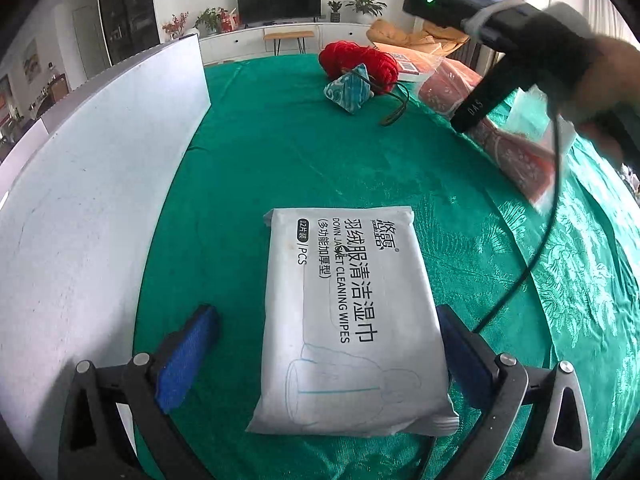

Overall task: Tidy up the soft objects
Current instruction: 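Grasp the pink towel bundle with right tool while left tool regrasps wipes pack, then carry wipes pack and pink towel bundle over the white box and open both tools, then return both tools toward the table, then grasp the red yarn balls with the left tool and lift them, then set the red yarn balls down beside the right tool and open left tool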

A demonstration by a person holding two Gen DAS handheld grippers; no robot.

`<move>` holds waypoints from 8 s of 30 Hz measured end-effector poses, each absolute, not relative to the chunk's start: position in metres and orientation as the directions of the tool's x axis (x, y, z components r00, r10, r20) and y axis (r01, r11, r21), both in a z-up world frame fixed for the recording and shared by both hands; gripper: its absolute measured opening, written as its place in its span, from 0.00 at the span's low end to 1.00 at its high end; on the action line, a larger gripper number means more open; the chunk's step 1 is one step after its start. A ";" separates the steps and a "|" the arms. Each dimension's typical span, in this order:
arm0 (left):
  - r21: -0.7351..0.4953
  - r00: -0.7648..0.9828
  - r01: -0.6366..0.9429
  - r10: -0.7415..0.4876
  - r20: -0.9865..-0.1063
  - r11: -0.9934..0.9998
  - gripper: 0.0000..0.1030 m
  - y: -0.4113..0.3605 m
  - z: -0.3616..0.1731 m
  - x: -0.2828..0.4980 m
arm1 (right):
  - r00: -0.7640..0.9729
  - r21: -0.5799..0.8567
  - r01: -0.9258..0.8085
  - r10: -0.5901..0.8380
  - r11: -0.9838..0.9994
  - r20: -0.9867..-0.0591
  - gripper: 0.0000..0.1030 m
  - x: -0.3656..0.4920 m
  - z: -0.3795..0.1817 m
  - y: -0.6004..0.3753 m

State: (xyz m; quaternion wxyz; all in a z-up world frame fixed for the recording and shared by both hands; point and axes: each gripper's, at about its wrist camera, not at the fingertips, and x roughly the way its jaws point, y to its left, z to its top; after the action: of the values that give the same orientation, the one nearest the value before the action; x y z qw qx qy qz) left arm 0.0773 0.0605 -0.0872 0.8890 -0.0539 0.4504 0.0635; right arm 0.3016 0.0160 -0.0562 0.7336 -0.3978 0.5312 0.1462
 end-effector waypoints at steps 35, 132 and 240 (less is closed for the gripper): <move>-0.073 0.555 -0.067 -0.024 -0.831 0.995 1.00 0.057 -0.058 0.052 | 0.507 0.169 -0.055 0.173 0.984 -0.844 0.64 0.194 0.010 -0.259; -0.014 0.581 0.034 -0.031 -0.813 0.999 1.00 0.016 -0.093 0.120 | 0.608 -0.002 -0.062 0.036 0.998 -0.793 0.77 0.074 -0.047 -0.162; -0.061 0.543 -0.035 -0.032 -0.839 0.998 0.95 0.049 -0.086 0.052 | 0.623 0.066 0.064 0.012 0.996 -0.782 0.81 0.074 -0.045 -0.185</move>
State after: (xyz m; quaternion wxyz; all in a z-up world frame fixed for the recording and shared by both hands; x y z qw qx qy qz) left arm 0.0518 0.0489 -0.0862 0.8776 -0.0350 0.4782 0.0007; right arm 0.0735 -0.1845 -0.0455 0.8997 0.0439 0.4340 -0.0145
